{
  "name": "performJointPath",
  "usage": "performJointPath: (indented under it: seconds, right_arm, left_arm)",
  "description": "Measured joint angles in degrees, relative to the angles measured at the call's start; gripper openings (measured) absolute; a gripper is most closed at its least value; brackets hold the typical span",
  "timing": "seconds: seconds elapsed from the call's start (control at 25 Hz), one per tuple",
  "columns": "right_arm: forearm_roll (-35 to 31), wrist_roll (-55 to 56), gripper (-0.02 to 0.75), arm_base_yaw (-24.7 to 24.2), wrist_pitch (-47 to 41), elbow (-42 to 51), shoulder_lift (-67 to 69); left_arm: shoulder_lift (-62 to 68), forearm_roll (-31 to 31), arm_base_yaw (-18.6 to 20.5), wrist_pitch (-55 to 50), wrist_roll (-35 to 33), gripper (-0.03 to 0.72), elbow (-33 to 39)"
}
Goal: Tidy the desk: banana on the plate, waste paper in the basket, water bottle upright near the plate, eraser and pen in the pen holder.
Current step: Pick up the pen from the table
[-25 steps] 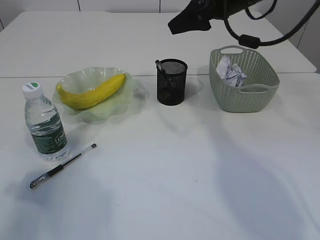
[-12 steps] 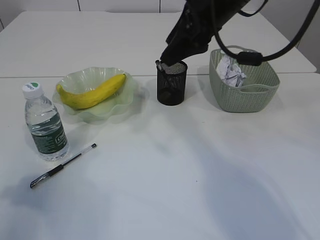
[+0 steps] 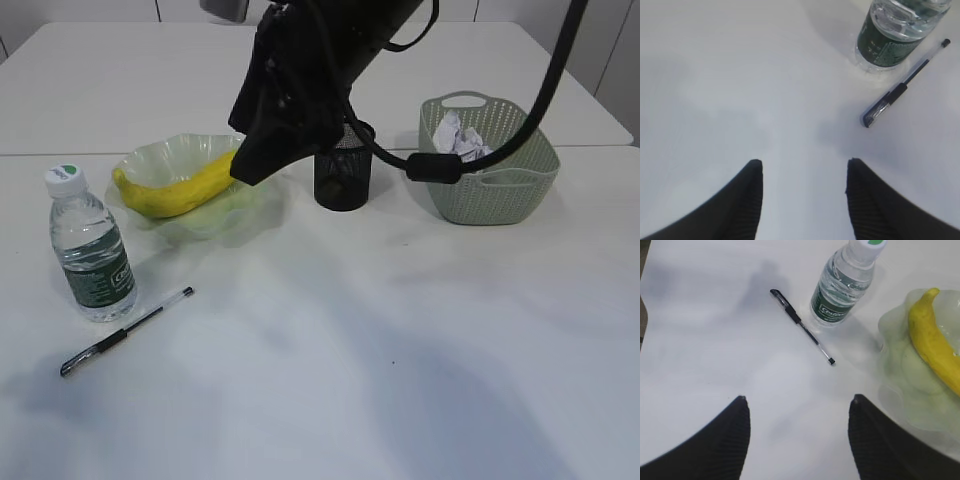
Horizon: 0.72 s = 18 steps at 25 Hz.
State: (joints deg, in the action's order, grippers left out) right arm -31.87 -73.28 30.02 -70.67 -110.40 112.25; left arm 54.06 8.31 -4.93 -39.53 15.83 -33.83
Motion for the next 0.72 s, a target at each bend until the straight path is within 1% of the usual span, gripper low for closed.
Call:
performJointPath:
  seconds: [0.2, 0.4, 0.6, 0.72]
  right_arm:
    - [0.7, -3.5, 0.462, 3.4, 0.0, 0.0, 0.0]
    - [4.2, -4.9, 0.447, 7.5, 0.0, 0.0, 0.1]
    - [6.1, -6.1, 0.424, 10.4, 0.1, -0.1, 3.7]
    - [6.7, -7.3, 0.419, 12.5, 2.5, -0.1, 6.2]
  left_arm:
    - [0.0, 0.3, 0.0, -0.2, 0.0, 0.382, 0.0]
    - [0.0, 0.7, 0.0, -1.3, 0.0, 0.382, 0.0]
    - [0.0, 1.1, 0.0, -1.8, 0.0, 0.382, 0.0]
    - [0.0, 1.2, 0.0, -1.8, 0.0, 0.382, 0.0]
